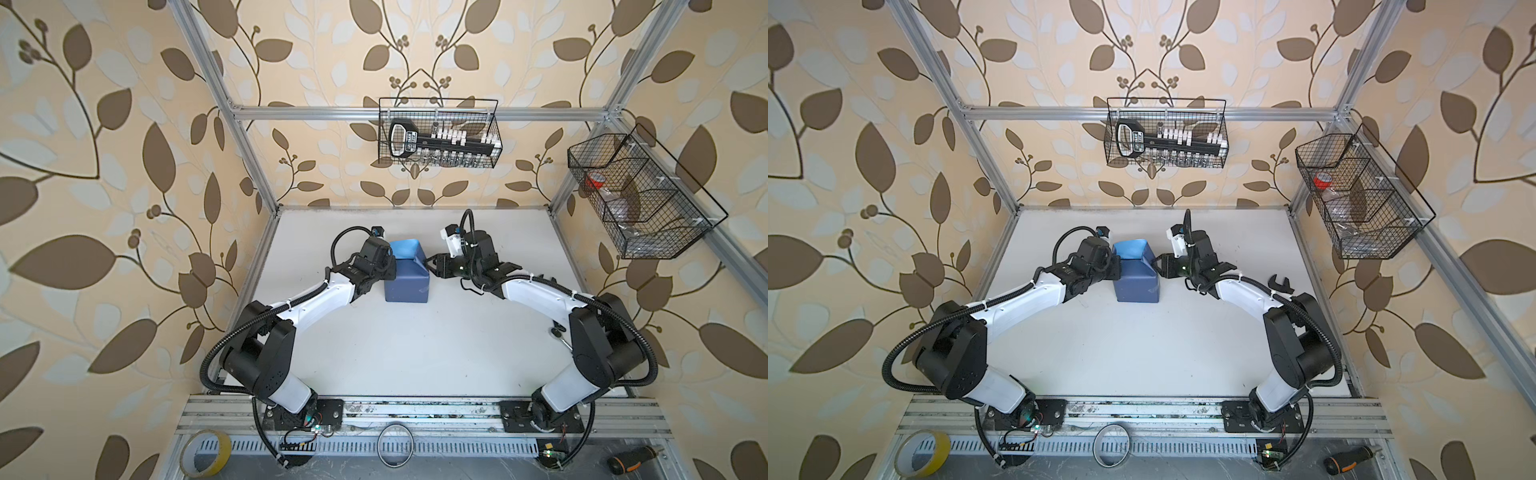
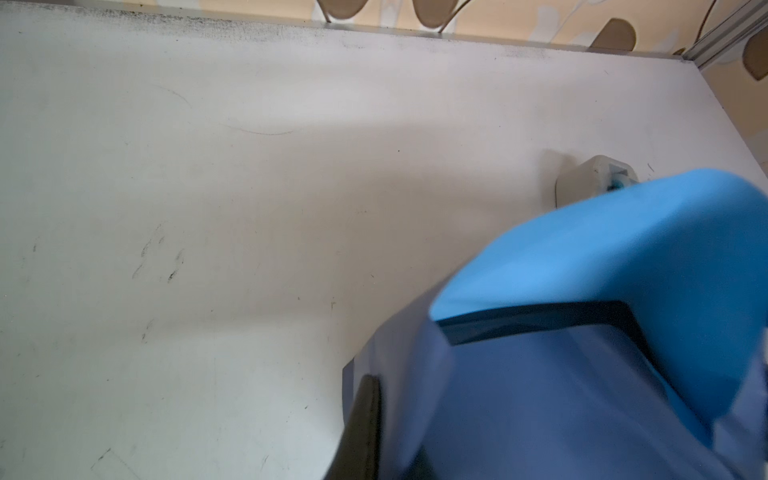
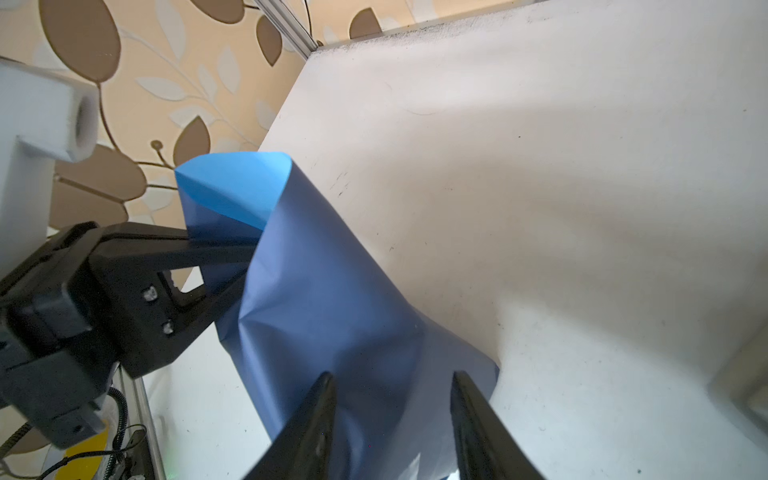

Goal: Wrap the gift box in paper

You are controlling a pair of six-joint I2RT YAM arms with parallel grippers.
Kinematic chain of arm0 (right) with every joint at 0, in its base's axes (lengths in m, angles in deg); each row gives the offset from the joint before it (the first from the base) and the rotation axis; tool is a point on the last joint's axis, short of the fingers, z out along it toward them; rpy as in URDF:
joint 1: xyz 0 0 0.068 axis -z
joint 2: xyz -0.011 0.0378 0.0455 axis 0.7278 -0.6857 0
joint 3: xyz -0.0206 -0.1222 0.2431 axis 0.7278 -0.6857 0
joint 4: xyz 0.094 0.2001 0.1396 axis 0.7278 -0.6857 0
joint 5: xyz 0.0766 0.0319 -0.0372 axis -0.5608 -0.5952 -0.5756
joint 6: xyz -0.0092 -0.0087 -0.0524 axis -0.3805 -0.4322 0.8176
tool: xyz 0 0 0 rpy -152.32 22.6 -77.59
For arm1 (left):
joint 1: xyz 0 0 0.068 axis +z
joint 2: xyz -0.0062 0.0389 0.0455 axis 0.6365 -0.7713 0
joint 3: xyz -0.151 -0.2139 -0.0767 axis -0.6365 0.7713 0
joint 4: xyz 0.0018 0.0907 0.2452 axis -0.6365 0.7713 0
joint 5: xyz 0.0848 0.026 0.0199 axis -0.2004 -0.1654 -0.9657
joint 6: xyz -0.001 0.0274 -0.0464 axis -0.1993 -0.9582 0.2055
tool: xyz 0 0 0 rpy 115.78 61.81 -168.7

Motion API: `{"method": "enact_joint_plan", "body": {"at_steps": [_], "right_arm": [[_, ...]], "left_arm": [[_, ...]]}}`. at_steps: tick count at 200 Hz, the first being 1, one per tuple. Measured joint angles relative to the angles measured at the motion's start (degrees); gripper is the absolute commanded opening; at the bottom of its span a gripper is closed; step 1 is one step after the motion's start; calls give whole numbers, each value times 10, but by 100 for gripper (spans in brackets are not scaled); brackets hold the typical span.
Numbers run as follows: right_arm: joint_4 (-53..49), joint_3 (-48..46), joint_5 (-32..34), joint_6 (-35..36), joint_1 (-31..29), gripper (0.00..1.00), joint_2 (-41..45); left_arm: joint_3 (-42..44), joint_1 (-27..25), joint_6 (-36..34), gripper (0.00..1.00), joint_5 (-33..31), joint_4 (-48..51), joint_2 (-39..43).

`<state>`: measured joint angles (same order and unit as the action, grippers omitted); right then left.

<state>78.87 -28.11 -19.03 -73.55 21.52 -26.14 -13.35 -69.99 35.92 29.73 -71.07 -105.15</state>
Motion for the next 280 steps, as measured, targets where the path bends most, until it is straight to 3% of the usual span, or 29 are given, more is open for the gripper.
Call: {"method": "enact_joint_plan", "body": {"at_steps": [113, 178, 253, 280], "right_arm": [[9, 33, 2, 9, -3, 59, -66], [67, 21, 3, 4, 2, 57, -82], [131, -2, 8, -54, 5, 58, -89], [153, -15, 13, -65, 5, 57, -89]], "left_arm": [[0, 0, 0, 9, 3, -1, 0], [0, 0, 0, 13, 16, -3, 0], [0, 0, 0, 13, 17, -5, -1], [0, 0, 0, 20, 17, -5, -1]]}}
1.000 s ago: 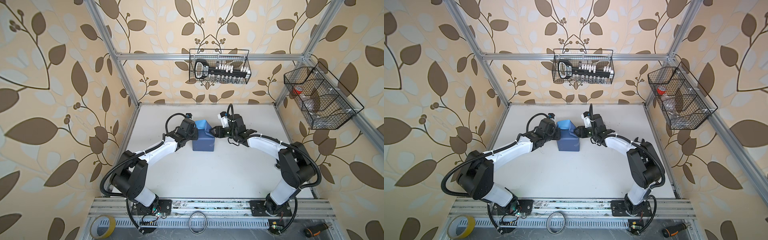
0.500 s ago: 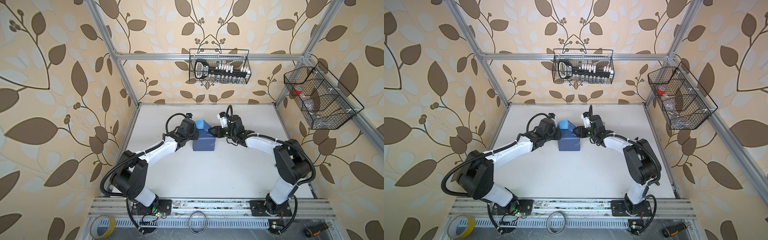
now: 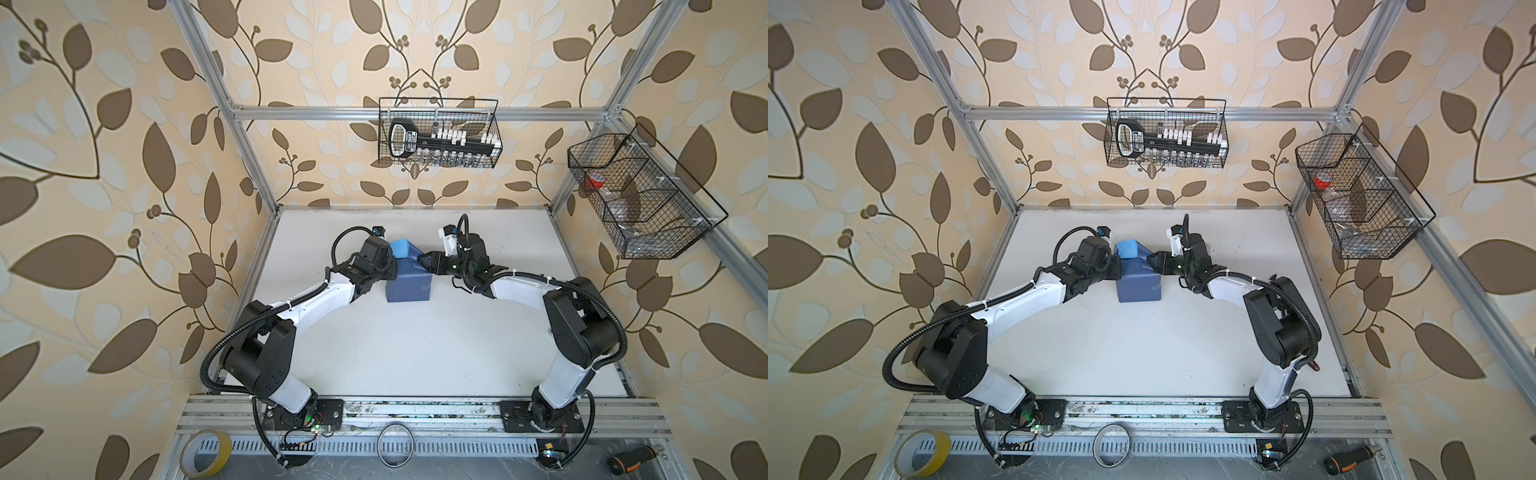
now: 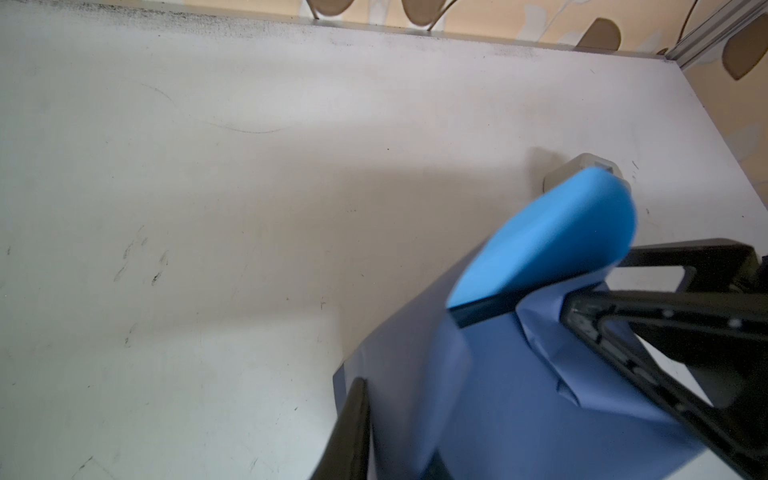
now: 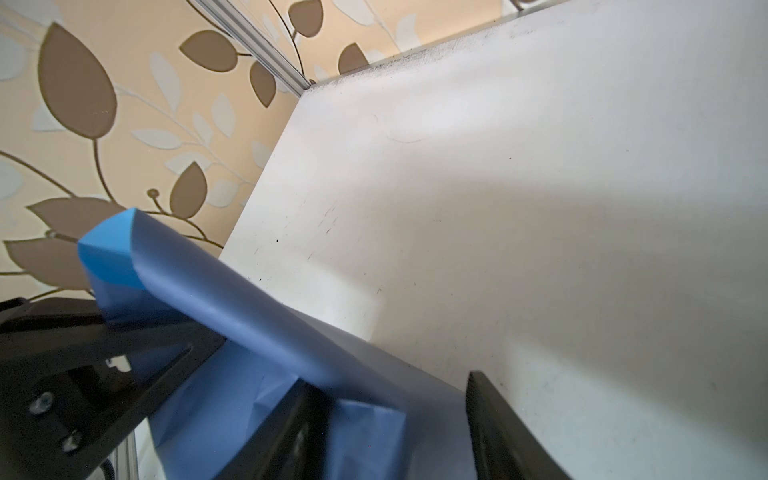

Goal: Wrap the gift box in paper

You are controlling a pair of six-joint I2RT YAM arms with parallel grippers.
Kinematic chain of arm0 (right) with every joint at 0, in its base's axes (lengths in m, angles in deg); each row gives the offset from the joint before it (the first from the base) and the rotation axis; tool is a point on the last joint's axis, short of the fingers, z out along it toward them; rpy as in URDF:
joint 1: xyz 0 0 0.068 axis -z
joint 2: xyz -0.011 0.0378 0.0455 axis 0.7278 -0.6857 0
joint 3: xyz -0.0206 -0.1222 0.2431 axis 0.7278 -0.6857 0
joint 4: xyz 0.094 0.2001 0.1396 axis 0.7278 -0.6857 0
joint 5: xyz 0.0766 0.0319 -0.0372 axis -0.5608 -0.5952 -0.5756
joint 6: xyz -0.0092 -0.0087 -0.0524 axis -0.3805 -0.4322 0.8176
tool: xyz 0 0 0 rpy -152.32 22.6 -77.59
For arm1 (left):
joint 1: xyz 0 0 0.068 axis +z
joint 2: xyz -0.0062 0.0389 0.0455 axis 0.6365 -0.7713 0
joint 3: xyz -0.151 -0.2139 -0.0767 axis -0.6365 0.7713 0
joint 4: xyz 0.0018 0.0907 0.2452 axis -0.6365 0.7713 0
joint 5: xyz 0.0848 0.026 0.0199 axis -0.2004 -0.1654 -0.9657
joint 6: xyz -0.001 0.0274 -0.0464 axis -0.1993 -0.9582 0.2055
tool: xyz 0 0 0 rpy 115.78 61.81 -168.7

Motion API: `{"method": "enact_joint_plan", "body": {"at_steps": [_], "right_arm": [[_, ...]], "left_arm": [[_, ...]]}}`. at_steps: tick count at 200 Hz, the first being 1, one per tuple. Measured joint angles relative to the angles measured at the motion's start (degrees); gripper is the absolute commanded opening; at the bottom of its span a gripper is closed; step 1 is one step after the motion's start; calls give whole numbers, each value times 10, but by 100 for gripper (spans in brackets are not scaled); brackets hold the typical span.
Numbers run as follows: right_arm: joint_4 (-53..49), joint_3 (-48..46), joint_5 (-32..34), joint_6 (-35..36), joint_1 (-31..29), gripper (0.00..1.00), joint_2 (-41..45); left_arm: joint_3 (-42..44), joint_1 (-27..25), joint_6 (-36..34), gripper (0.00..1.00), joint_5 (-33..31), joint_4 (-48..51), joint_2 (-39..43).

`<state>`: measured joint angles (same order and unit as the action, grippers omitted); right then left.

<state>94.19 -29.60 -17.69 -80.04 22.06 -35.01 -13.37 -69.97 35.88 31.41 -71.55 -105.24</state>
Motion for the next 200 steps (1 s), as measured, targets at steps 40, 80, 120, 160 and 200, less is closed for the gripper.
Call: {"method": "enact_joint_plan", "body": {"at_steps": [40, 80, 120, 160, 200], "right_arm": [[33, -16, 6, -7, -2, 56, 0], [60, -30, 13, -8, -4, 55, 0], [71, -35, 13, -7, -4, 55, 0], [73, -36, 13, -7, -4, 54, 0], [73, -36, 13, -7, -4, 54, 0]], "left_arm": [[0, 0, 1, 41, 3, 3, 0], [-7, 0, 7, 63, 20, 22, 0], [2, 0, 19, 80, 60, 36, 51], [56, 16, 46, 77, 86, 28, 193], [70, 80, 85, 59, 107, 28, 212]]}}
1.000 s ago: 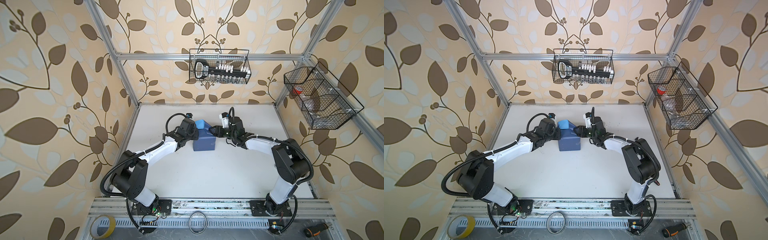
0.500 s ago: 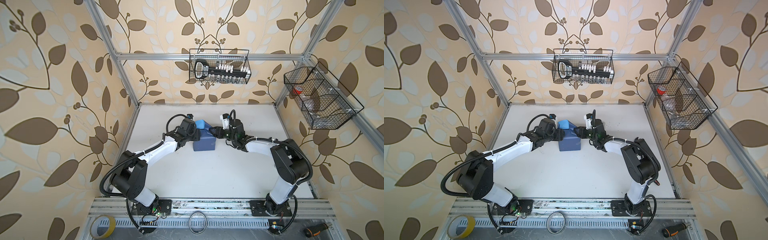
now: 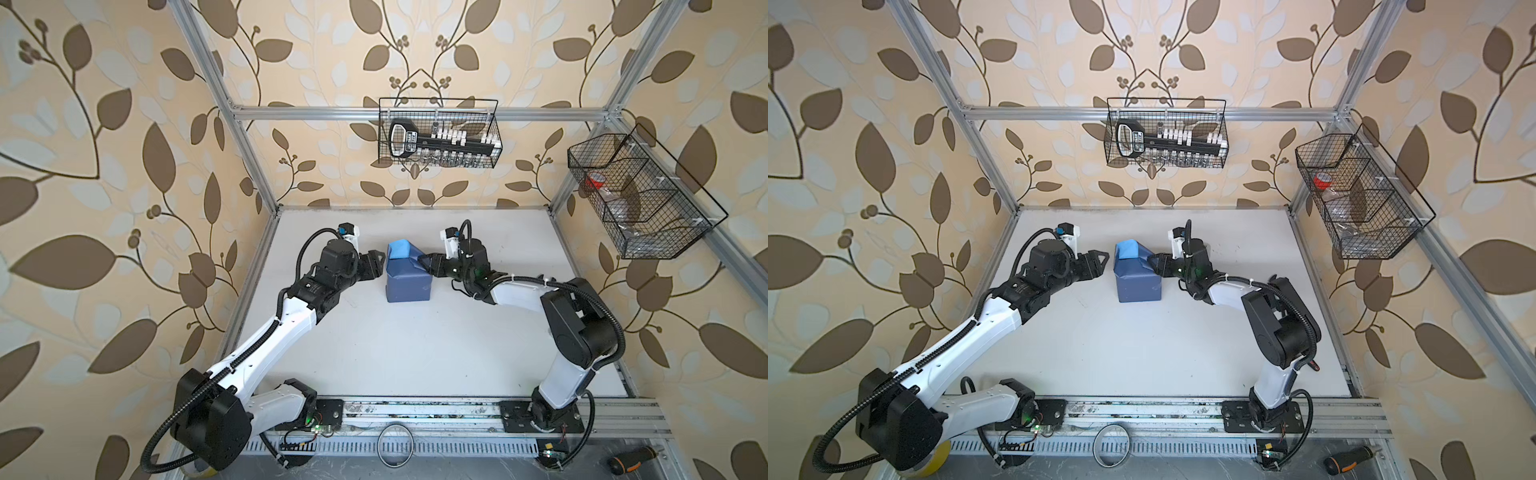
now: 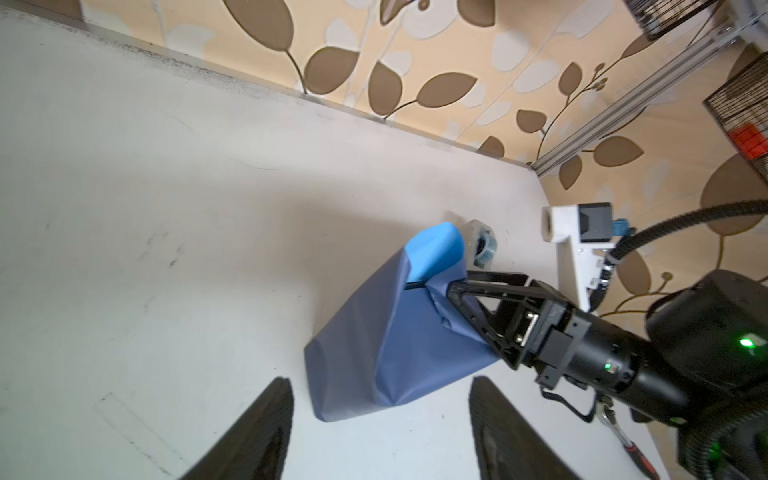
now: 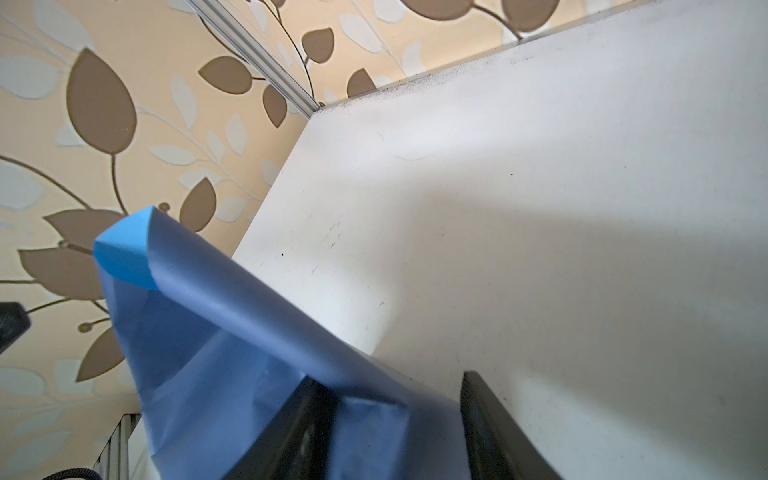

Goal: Wrap the gift box in paper

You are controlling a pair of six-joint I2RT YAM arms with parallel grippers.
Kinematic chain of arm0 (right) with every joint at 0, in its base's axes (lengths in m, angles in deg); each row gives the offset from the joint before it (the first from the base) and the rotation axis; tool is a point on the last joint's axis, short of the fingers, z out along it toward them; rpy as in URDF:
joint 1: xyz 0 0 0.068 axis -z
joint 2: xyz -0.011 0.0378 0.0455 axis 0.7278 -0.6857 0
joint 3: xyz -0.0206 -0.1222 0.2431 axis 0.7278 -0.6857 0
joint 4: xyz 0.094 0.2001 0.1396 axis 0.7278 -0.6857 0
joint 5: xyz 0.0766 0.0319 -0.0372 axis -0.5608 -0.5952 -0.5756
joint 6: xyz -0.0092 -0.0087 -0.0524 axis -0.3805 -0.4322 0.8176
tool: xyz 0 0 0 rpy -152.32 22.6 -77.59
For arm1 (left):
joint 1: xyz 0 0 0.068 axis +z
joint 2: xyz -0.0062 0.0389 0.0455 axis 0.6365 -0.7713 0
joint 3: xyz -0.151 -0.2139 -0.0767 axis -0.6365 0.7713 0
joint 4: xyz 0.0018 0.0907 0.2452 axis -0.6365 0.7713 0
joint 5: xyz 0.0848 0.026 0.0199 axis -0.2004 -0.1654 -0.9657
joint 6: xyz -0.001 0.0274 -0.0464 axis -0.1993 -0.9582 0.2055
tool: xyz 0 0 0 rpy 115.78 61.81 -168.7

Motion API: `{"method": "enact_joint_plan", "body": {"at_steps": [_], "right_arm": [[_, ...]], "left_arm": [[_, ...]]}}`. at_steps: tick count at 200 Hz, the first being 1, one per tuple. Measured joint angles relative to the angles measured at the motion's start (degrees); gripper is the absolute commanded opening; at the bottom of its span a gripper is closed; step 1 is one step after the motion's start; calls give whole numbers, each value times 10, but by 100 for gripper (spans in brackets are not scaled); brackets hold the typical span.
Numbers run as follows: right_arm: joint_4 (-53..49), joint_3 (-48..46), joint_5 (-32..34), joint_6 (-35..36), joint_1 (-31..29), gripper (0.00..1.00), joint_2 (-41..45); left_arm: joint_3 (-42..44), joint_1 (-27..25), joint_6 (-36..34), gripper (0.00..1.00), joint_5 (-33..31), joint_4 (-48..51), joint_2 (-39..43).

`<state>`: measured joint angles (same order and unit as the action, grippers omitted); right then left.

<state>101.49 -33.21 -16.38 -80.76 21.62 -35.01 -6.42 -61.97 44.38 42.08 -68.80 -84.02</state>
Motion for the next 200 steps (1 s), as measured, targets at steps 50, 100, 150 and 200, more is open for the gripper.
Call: {"method": "enact_joint_plan", "body": {"at_steps": [50, 100, 150, 200], "right_arm": [[0, 0, 0, 0, 0, 54, 0], [0, 0, 0, 0, 0, 54, 0], [0, 0, 0, 0, 0, 53, 0], [0, 0, 0, 0, 0, 53, 0]], "left_arm": [[-34, 29, 18, 36, 38, 9, -103], [-42, 29, 24, 30, 93, -7, -156], [-42, 17, 26, 31, 118, -28, -185], [-48, 17, 26, 38, 122, -34, -200]]}}
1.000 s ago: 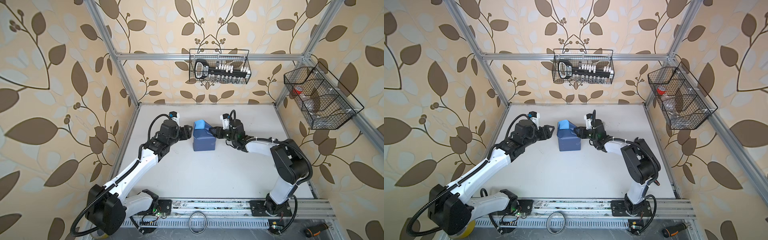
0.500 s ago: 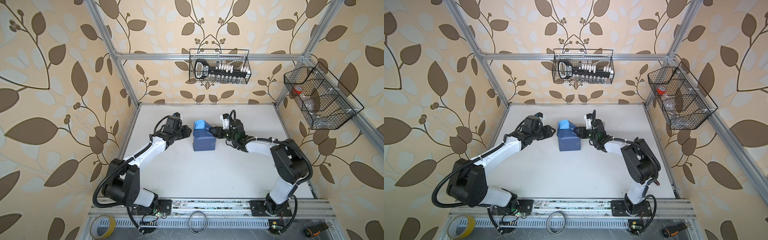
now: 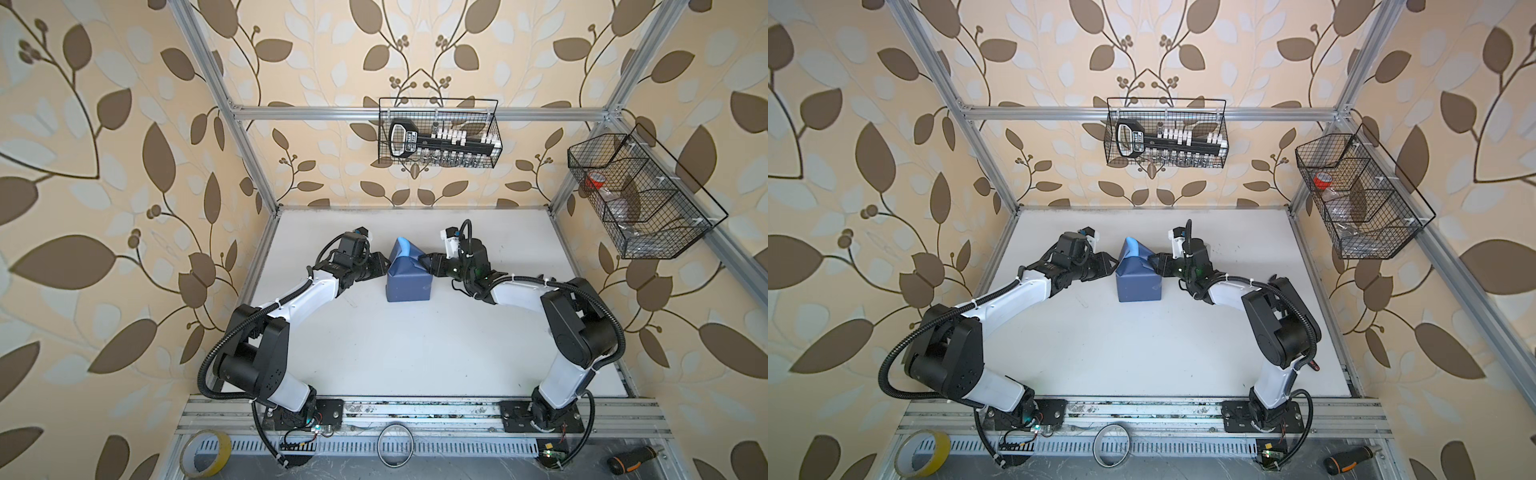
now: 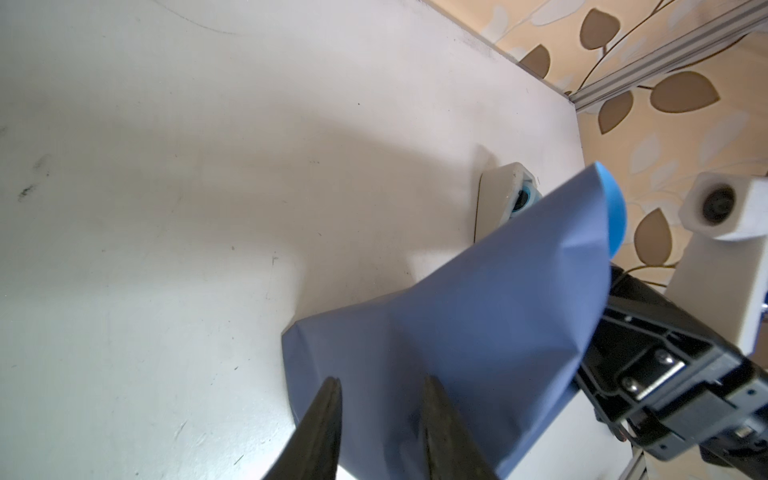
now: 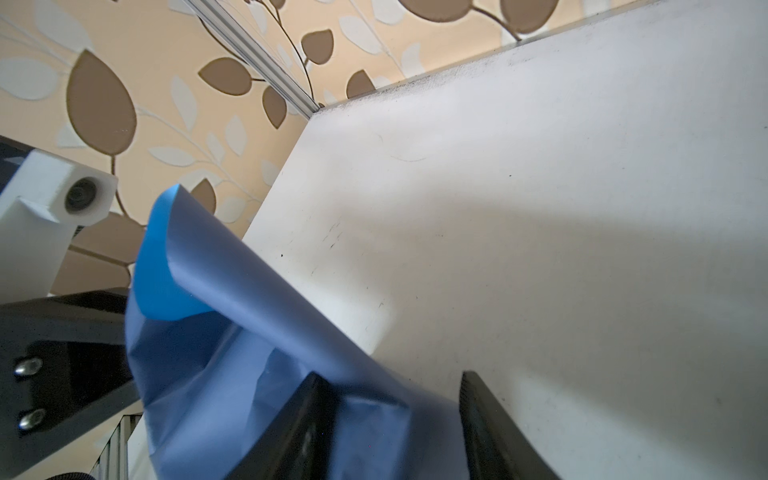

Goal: Wrap the gift box in paper

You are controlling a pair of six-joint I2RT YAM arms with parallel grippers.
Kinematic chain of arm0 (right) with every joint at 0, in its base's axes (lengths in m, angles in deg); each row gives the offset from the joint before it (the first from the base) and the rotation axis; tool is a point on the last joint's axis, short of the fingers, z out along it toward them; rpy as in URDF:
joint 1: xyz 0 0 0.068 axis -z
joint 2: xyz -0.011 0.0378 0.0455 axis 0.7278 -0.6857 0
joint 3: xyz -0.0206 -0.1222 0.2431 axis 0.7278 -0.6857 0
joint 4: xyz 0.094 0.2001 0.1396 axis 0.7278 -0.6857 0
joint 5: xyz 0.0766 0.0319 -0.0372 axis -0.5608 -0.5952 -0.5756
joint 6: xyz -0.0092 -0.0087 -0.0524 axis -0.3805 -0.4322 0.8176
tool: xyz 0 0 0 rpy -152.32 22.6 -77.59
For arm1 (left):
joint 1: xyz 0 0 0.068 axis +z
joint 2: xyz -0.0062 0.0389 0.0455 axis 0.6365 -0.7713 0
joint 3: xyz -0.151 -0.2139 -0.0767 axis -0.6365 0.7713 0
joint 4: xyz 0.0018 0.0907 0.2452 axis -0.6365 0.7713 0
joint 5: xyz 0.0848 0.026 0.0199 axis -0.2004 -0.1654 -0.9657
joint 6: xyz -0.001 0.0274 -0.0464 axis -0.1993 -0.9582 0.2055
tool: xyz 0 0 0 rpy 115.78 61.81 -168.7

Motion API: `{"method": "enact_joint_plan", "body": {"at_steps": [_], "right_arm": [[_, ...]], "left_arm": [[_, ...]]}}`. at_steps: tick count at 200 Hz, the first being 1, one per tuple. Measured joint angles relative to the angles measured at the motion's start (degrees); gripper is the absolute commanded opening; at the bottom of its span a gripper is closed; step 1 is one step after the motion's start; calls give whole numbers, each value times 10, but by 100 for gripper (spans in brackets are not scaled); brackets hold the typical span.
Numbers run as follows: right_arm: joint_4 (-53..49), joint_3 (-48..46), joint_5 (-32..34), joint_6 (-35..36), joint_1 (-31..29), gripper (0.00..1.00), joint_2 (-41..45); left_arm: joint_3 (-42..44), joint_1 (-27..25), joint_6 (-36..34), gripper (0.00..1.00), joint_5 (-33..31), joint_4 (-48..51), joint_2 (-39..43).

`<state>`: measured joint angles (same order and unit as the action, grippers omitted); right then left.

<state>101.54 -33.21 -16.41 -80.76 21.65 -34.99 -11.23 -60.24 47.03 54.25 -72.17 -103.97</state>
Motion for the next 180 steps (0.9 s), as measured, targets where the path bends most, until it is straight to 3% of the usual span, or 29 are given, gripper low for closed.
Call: {"method": "enact_joint_plan", "body": {"at_steps": [39, 180], "right_arm": [[0, 0, 0, 0, 0, 53, 0], [-19, 3, -12, 26, 8, 57, 8]], "left_arm": [[-1, -4, -2, 46, 11, -14, -5], [-25, -7, -37, 56, 33, -27, -58]]}}
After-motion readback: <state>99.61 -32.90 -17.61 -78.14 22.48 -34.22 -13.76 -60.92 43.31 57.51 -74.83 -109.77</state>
